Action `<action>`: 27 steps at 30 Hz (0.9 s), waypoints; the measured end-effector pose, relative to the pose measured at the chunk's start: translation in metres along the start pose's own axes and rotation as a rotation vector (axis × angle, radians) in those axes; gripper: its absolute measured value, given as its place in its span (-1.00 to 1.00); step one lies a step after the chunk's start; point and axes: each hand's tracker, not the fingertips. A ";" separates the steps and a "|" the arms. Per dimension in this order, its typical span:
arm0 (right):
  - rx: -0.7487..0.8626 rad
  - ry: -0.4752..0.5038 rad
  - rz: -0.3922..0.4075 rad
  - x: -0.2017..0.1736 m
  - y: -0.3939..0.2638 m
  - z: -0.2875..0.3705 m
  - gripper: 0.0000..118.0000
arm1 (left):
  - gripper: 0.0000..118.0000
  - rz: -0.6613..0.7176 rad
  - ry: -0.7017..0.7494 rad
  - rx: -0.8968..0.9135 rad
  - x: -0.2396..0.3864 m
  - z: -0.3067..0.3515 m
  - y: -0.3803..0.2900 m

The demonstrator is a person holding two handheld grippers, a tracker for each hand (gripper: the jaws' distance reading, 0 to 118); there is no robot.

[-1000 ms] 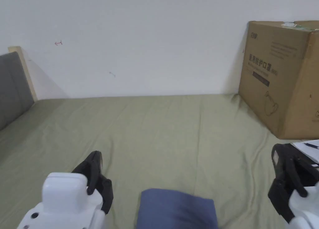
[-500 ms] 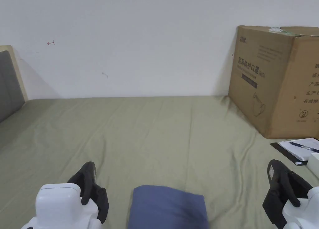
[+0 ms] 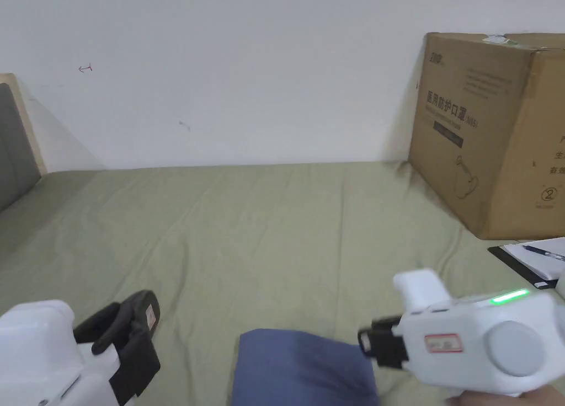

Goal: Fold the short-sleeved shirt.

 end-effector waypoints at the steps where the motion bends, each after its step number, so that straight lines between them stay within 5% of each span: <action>1: -0.094 -0.052 0.027 0.009 -0.007 -0.030 -1.00 | -1.00 0.018 0.005 -0.019 -0.006 -0.004 -0.008; 5: -0.246 -0.151 0.036 0.035 -0.028 -0.095 -1.00 | -1.00 0.022 0.060 -0.144 -0.022 -0.025 -0.033; 9: -0.274 -0.075 -0.022 0.054 -0.036 -0.117 -1.00 | -1.00 0.063 0.053 -0.212 -0.038 -0.051 -0.046; 14: -0.276 -0.033 0.020 0.062 -0.037 -0.116 -1.00 | -0.94 0.371 -0.192 -0.504 -0.079 -0.135 -0.054; 16: -0.278 -0.016 0.037 0.065 -0.036 -0.116 -1.00 | -0.61 0.545 -0.315 -0.681 -0.098 -0.177 -0.070; 19: -0.281 0.003 0.036 0.068 -0.036 -0.115 -1.00 | 0.90 0.618 -0.388 -0.847 -0.107 -0.224 -0.094; 22: -0.273 0.019 0.020 0.071 -0.038 -0.115 -1.00 | 0.98 0.568 -0.422 -0.983 -0.109 -0.253 -0.118; 27: -0.263 0.029 0.018 0.071 -0.040 -0.117 -1.00 | 1.00 0.741 -0.558 -1.089 -0.097 -0.294 -0.149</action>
